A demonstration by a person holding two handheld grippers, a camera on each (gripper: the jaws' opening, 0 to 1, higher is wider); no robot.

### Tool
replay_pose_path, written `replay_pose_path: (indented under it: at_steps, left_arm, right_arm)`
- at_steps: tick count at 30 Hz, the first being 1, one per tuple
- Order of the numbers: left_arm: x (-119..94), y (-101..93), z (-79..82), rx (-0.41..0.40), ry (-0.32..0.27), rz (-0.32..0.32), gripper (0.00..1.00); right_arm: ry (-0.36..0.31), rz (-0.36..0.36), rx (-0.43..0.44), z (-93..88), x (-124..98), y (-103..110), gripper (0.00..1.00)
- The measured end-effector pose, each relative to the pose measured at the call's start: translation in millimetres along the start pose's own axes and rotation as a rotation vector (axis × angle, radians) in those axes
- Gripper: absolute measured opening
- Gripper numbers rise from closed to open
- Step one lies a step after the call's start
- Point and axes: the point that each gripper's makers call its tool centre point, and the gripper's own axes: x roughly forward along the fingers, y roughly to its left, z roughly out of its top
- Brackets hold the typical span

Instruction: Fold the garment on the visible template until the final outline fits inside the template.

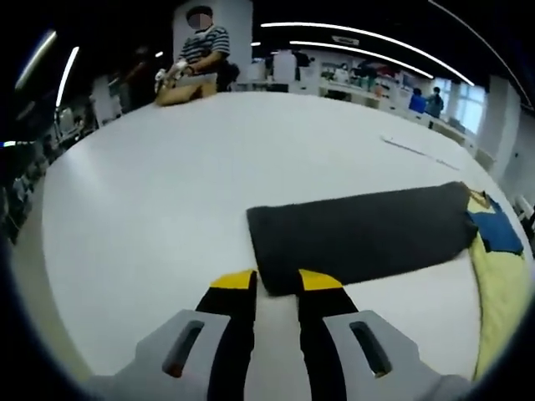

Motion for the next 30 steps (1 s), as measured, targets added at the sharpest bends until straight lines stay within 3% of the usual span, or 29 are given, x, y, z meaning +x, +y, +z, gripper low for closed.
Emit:
replay_pose_path:
  at_steps: [6,9,16,30]
  left_arm:
    - [-0.4,-0.4,0.2,-0.005,0.022,0.009,0.09]
    - [-0.3,-0.3,0.2,-0.049,0.026,0.022,0.07]
    - [-2.0,-5.0,0.6,-0.129,0.006,-0.018,0.02]
    - [-6.8,-9.3,11.6,-0.13,-0.002,-0.047,0.0]
  right_arm:
    - [0.011,-0.002,-0.001,-2.9,-0.1,0.4,0.99]
    - [0.012,-0.005,-0.002,-3.1,-0.8,-0.7,0.99]
    - [0.012,-0.003,-0.005,-2.4,-1.4,-0.9,0.99]
    - [-0.007,0.01,-0.01,3.1,-0.4,1.7,0.99]
